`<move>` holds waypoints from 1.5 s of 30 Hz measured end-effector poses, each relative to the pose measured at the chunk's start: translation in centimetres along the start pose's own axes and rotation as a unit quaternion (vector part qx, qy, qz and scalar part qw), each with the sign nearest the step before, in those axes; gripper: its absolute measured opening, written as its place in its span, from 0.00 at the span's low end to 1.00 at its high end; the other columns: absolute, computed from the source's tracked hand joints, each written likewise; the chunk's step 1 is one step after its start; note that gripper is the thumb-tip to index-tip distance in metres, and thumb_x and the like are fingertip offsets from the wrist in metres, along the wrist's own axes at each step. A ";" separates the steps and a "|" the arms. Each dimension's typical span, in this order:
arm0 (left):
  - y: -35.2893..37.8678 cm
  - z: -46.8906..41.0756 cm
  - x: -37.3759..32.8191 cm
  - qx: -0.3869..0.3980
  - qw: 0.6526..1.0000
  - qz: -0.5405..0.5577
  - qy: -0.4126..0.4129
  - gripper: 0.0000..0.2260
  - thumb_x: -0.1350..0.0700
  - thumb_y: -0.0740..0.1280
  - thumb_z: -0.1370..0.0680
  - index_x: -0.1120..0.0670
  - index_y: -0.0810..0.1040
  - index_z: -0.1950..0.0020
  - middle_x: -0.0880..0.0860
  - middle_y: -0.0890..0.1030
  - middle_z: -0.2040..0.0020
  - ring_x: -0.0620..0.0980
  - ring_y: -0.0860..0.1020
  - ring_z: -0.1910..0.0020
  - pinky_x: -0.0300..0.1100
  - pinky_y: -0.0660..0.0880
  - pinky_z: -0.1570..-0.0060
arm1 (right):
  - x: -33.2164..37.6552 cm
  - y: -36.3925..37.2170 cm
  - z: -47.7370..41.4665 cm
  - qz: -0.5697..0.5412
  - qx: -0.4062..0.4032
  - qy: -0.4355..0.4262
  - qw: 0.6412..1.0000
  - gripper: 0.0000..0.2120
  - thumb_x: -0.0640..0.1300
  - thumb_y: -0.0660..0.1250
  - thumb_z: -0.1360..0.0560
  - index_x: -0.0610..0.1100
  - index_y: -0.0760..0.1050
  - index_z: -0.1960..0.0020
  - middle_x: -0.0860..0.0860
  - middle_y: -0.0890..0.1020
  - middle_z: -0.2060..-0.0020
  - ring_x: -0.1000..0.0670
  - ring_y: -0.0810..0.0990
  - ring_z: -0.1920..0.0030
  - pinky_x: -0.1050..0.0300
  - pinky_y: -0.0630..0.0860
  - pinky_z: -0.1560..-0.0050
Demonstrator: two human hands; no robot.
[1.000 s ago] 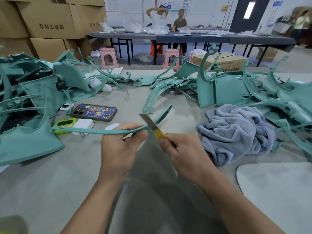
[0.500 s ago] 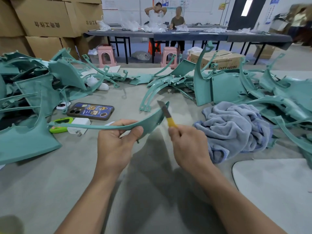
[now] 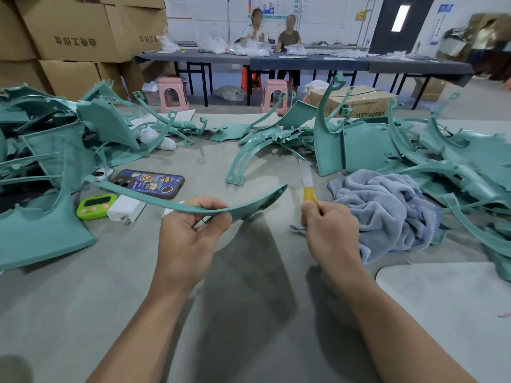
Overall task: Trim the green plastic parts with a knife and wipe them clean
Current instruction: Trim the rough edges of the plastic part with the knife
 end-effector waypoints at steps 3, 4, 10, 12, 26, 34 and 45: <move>0.2 0.1 -0.1 0.003 0.999 0.042 -0.007 0.07 0.58 0.70 0.26 0.49 0.80 0.49 0.51 0.82 0.58 0.55 0.82 0.56 0.49 0.81 0.52 | 0.3 0.2 0.3 -0.182 0.020 0.001 0.983 0.16 0.48 0.65 0.21 0.47 0.82 0.66 0.51 0.82 0.72 0.53 0.75 0.70 0.55 0.72 0.66; 0.1 0.2 -0.2 0.000 0.998 0.061 -0.006 0.08 0.59 0.69 0.25 0.51 0.78 0.47 0.49 0.81 0.59 0.53 0.81 0.56 0.52 0.82 0.53 | 0.9 0.5 0.5 -0.214 0.041 -0.012 0.976 0.15 0.49 0.65 0.21 0.49 0.84 0.64 0.50 0.83 0.70 0.53 0.75 0.69 0.57 0.72 0.66; -2.2 -0.1 -0.2 -0.082 0.996 0.041 -0.021 0.16 0.50 0.65 0.22 0.48 0.76 0.34 0.42 0.74 0.67 0.40 0.74 0.67 0.42 0.77 0.70 | 3.4 3.8 3.0 -0.363 0.257 0.008 0.895 0.15 0.47 0.65 0.22 0.42 0.84 0.63 0.38 0.83 0.65 0.43 0.77 0.71 0.51 0.69 0.66; -2.8 0.1 -0.4 -0.108 0.994 -0.029 -0.019 0.21 0.44 0.66 0.25 0.43 0.75 0.31 0.42 0.74 0.68 0.41 0.72 0.69 0.45 0.77 0.66 | 4.3 5.0 4.6 -0.407 0.340 0.042 0.847 0.14 0.45 0.65 0.23 0.42 0.84 0.63 0.41 0.82 0.68 0.44 0.78 0.74 0.53 0.70 0.70; 6.1 3.2 -1.0 0.343 0.926 0.132 -0.086 0.29 0.56 0.74 0.26 0.49 0.73 0.25 0.52 0.79 0.31 0.51 0.76 0.31 0.38 0.74 0.37 | 2.3 5.6 4.6 -0.447 0.218 0.143 0.856 0.15 0.42 0.61 0.16 0.36 0.85 0.50 0.39 0.87 0.52 0.44 0.86 0.52 0.52 0.82 0.46; 1.0 3.1 -5.4 -0.049 0.933 -0.294 0.203 0.21 0.64 0.68 0.28 0.47 0.83 0.38 0.41 0.83 0.42 0.36 0.80 0.44 0.26 0.73 0.43 | 4.7 3.2 4.2 -0.281 0.210 -0.060 0.935 0.16 0.41 0.64 0.19 0.41 0.81 0.64 0.46 0.76 0.75 0.50 0.69 0.73 0.60 0.65 0.71; 0.6 2.6 -5.1 -0.042 0.959 -0.223 0.172 0.19 0.63 0.71 0.27 0.40 0.83 0.44 0.34 0.85 0.51 0.28 0.79 0.51 0.23 0.71 0.49 | -0.6 1.2 -1.1 0.009 0.077 0.009 0.997 0.21 0.52 0.62 0.22 0.39 0.76 0.67 0.46 0.79 0.73 0.44 0.78 0.66 0.50 0.72 0.63</move>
Point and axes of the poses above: each hand's wrist, its own z-axis away from the middle knuckle, its own y-axis out of the palm, x = y × z, the point moved 9 cm from there along -z, towards the middle knuckle
